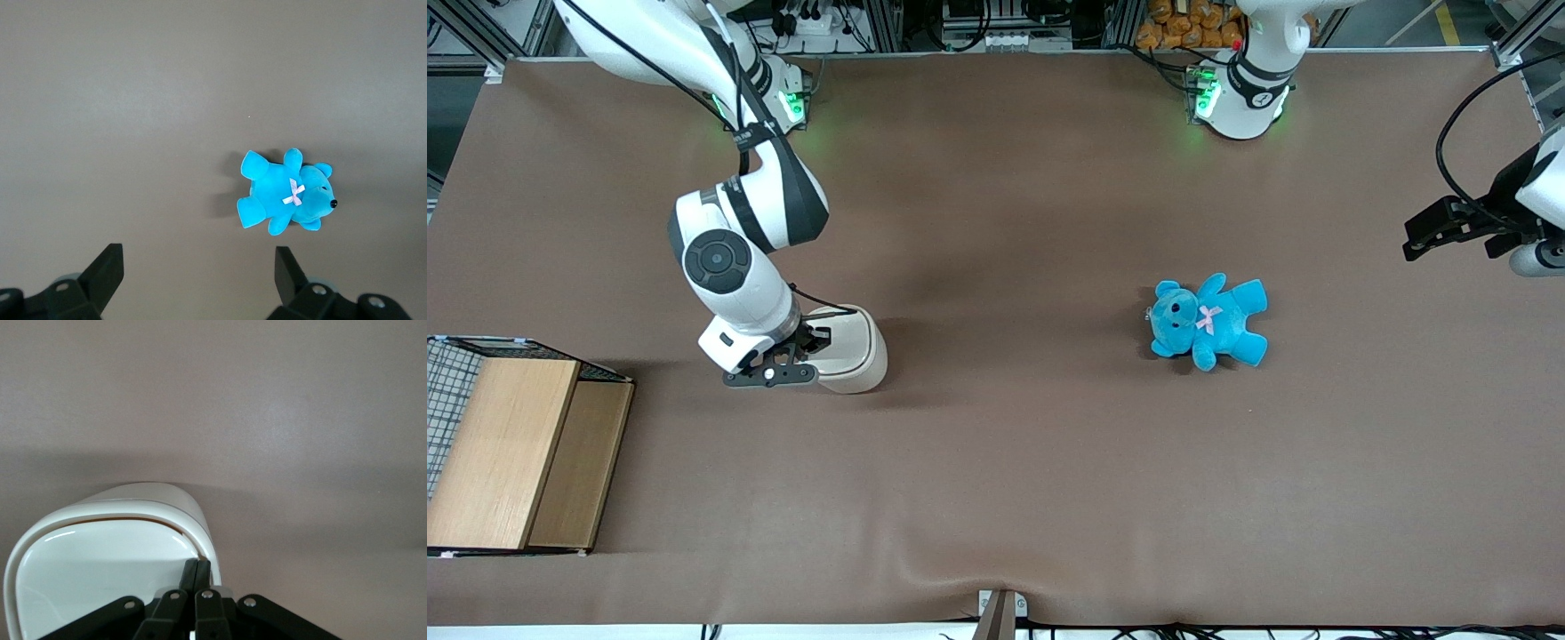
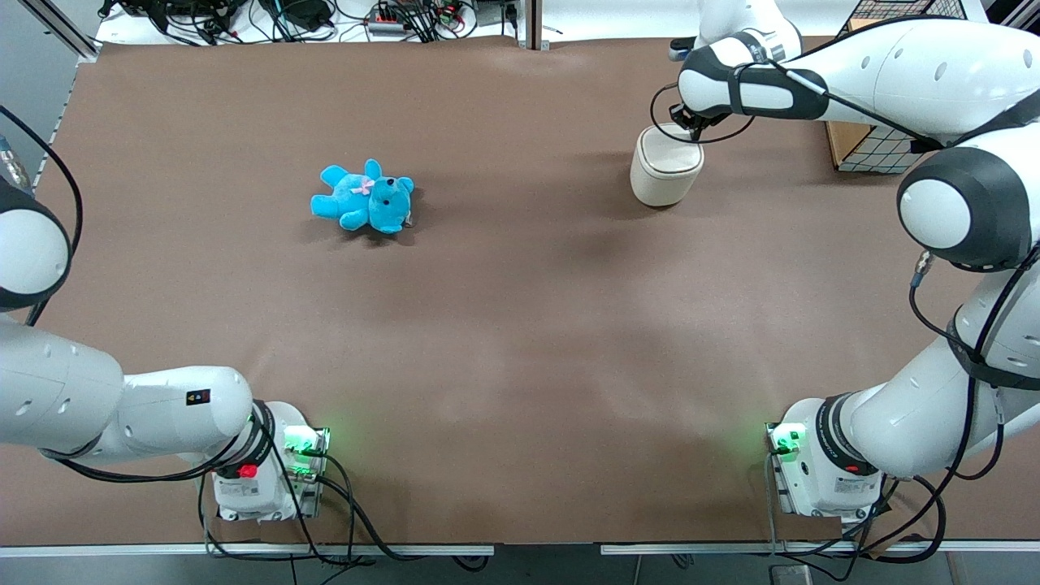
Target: Open trash can with right arm
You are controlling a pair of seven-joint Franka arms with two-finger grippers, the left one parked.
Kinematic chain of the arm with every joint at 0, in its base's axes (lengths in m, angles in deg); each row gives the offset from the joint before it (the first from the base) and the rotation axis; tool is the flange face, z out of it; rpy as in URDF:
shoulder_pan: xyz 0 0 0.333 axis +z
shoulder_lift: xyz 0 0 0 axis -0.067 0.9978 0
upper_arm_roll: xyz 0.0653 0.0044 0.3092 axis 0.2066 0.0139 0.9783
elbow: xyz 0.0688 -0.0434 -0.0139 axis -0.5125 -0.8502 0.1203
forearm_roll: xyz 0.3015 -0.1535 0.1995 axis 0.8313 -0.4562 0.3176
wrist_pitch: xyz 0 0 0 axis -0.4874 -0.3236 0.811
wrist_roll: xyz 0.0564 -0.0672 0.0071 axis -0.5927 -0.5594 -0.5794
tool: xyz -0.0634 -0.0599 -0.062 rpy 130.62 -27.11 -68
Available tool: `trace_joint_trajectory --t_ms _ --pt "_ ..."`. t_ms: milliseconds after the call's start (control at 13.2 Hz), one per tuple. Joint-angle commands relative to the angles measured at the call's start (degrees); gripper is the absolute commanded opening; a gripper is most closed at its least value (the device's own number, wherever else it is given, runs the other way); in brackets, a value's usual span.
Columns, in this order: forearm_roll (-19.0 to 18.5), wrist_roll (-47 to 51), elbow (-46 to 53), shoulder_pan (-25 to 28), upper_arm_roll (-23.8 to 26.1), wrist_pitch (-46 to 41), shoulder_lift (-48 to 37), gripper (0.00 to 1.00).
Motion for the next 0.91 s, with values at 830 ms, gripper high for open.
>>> trace_joint_trajectory --t_ms 830 --pt "-3.49 3.58 -1.01 0.60 0.06 2.48 1.27 0.00"
